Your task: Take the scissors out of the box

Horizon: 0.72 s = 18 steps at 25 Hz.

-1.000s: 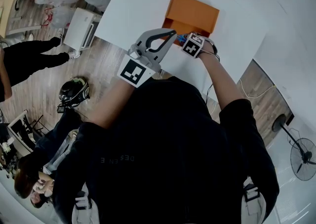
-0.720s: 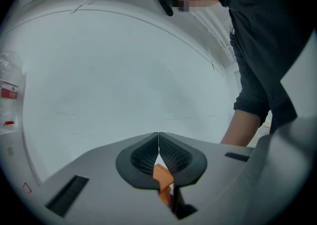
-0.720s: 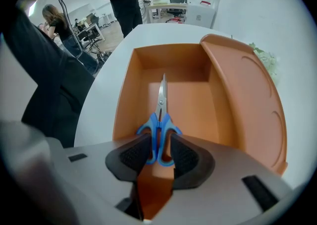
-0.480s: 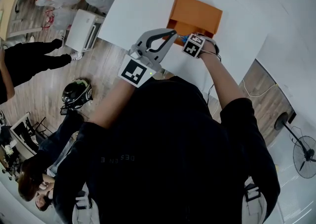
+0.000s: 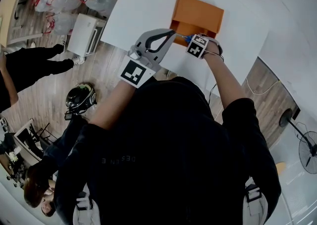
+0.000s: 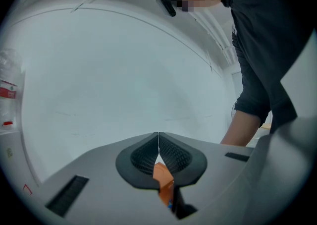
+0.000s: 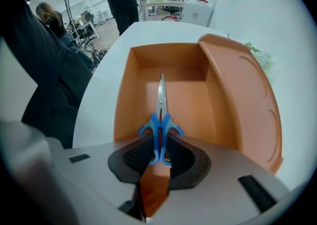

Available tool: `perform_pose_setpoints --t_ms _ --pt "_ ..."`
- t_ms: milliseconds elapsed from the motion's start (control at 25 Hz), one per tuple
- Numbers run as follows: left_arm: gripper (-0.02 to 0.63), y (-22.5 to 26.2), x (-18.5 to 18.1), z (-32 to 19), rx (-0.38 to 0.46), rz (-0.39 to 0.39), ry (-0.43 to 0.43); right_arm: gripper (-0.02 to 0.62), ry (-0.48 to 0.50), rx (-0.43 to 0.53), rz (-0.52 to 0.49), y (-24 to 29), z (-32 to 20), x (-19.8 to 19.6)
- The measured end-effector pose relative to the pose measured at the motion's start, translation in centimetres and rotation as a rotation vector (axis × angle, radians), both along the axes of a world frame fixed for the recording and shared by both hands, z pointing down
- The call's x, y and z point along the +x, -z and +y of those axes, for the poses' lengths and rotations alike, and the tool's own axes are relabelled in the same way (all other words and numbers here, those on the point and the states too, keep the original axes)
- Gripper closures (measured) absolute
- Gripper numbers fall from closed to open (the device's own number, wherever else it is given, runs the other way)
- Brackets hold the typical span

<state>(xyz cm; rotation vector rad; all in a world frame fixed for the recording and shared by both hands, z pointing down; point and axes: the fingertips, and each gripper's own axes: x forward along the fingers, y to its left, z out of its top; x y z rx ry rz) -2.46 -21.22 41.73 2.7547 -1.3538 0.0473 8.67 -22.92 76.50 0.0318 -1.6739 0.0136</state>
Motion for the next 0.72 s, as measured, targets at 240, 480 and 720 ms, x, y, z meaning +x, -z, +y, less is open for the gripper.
perform_pose_setpoints --t_ms 240,480,720 --pt "0.586 0.3 -0.5 0.4 0.010 -0.007 -0.021 0.505 -0.050 0.025 -0.022 1.4 -0.3 0.0" --pt "0.586 0.8 -0.5 0.8 0.023 -0.006 -0.047 0.505 -0.091 0.047 -0.040 2.7 -0.2 0.3" --pt "0.586 1.5 -0.8 1.1 0.039 0.001 -0.068 0.505 -0.139 0.080 -0.074 4.6 -0.2 0.3"
